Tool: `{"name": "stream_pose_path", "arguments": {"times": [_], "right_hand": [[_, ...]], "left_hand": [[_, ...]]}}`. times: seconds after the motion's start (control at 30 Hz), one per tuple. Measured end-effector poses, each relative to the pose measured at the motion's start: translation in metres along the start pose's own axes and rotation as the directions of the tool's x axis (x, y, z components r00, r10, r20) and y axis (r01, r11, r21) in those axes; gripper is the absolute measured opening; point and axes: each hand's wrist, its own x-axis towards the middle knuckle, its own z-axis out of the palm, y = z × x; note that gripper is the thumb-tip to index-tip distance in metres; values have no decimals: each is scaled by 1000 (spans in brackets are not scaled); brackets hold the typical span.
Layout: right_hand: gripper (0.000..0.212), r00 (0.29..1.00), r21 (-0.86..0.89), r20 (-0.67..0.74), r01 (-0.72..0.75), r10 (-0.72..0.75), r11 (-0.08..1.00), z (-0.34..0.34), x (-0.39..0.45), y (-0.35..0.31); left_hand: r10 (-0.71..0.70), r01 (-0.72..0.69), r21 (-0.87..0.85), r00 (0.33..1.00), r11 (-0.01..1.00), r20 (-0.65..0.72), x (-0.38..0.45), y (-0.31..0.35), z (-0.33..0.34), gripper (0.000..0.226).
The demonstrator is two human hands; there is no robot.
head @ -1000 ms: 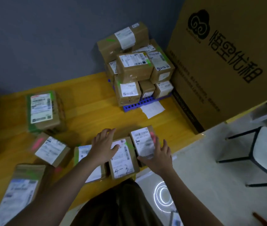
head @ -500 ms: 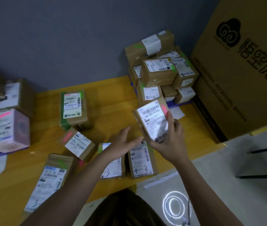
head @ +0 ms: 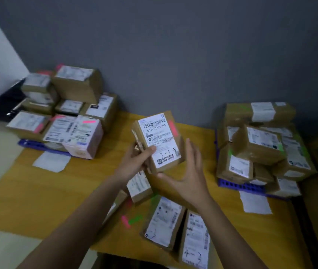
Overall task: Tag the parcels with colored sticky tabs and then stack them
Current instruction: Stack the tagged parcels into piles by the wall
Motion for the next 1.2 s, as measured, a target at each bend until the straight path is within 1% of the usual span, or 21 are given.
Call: {"name": "stream_pose_path", "arguments": {"times": [0.03,0.07,0.13,0.17,0.27,0.33,0.43,0.5,0.57,0.6,0.67,0.7,0.77,0.8,0.83,0.87,0.9,0.97,1.07,1.13,1.2], "right_hand": [[119,999,9,17,29,-29,1000,8,9,-10],[117,998,25,37,53,-53,998,17,19,-21],[115,993,51,77,90,-94,995,38,40,-45],[115,991,66,84,94,-100,993,45,46,-52],[119,985,46,103,131,-135,990,82,79,-86],[121,982,37,106,156,-159,987,109,102,-110],[122,982,27,111,148,-150,989,151,137,-145],[123,988,34,95,121,-124,992,180,160,-165],[122,994,54,52,98,-101,994,208,181,-180],[119,996,71,24,87,-88,994,221,190,-184],[105,995,115,-51,86,-80,990,243,204,-189],[97,993,136,-89,92,-80,986,250,209,-190],[83,988,162,-146,72,-48,984,259,215,-188],[76,987,154,-155,53,-29,987,261,217,-186],[69,990,126,-144,33,-14,991,262,218,-185],[65,994,89,-111,15,-5,996,263,220,-184],[62,997,49,-73,2,1,999,264,221,-182],[61,999,-21,-43,-17,17,1000,268,223,-179],[66,997,-130,-64,-50,42,990,271,224,-176],[72,996,-137,-73,-55,45,989,272,222,-177],[85,998,-161,-6,-66,66,985,274,221,-180]], "left_hand": [[17,-18,-18,999,1000,-50,1,8,-15,24],[29,-31,-17,996,999,-89,2,17,-31,26],[54,-53,10,989,999,-140,6,32,-67,47],[51,-49,19,988,999,-143,8,37,-78,52],[45,-61,-67,975,996,-219,26,54,-130,52],[48,-76,-113,970,991,-239,41,67,-162,55],[40,-83,-163,968,983,-248,64,89,-205,57],[9,-51,-180,974,982,-225,77,102,-231,50],[-9,-18,-148,984,989,-177,87,110,-252,27],[-15,-3,-124,989,992,-146,90,112,-261,20],[-41,39,-22,994,999,-100,97,113,-279,21],[-60,63,34,996,997,-65,100,111,-289,32],[-126,125,113,992,986,0,108,105,-311,89],[-175,170,158,984,973,17,113,101,-320,113],[-203,197,181,979,963,15,118,98,-325,124],[-204,202,184,979,962,-13,122,94,-330,125],[-197,204,176,979,963,-58,126,91,-333,119],[-177,197,176,976,964,-124,136,86,-335,99],[-30,88,212,965,973,-262,144,82,-340,64],[71,74,328,910,942,-408,146,80,-349,58],[225,65,479,822,875,-523,148,85,-364,57]]}}
